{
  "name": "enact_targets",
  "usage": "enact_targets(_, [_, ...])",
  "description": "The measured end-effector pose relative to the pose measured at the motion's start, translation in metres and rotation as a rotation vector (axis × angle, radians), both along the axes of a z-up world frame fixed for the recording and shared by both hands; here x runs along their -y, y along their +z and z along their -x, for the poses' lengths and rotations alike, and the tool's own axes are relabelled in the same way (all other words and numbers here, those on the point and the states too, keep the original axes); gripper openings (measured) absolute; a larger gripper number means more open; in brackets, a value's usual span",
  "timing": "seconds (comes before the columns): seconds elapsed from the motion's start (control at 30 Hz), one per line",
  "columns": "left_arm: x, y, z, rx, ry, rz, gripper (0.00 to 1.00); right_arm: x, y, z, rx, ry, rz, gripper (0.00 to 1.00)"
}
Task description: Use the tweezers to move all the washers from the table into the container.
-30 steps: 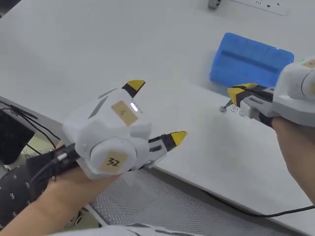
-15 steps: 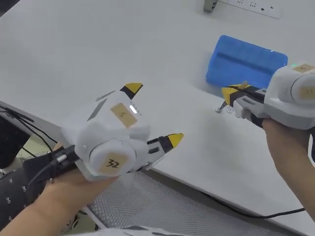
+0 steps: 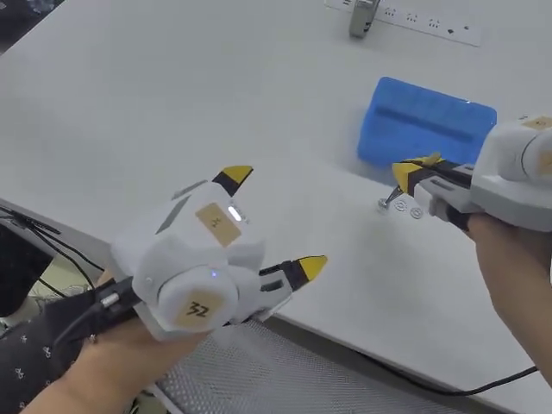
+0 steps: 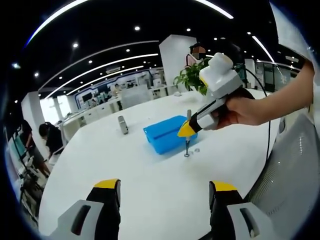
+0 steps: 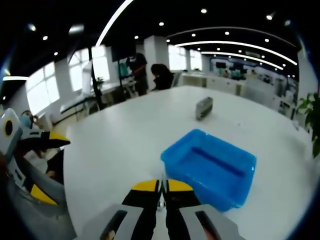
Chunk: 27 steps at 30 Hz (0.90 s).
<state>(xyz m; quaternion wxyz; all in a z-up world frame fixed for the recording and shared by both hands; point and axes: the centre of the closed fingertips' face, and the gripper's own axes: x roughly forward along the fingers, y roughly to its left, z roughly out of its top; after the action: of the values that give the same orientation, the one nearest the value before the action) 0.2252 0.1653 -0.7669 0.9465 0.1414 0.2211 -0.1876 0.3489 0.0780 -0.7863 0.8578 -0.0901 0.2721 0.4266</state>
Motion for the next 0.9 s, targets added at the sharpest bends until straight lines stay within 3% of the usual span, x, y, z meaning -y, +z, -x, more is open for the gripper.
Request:
enact_targets(0.37, [0.002, -0.003, 0.001, -0.015, -0.015, -0.014, 0.75, -0.004, 0.039, -0.017, 0.062, -0.006, -0.048, 0.01])
enact_targets(0.6, [0.001, -0.002, 0.001, -0.013, -0.011, -0.011, 0.75, -0.004, 0.044, -0.026, 0.097, -0.026, -0.050, 0.01])
enact_targets(0.9, [0.000, -0.002, 0.001, -0.011, -0.008, -0.013, 0.75, -0.003, 0.052, -0.056, 0.131, -0.078, -0.065, 0.01])
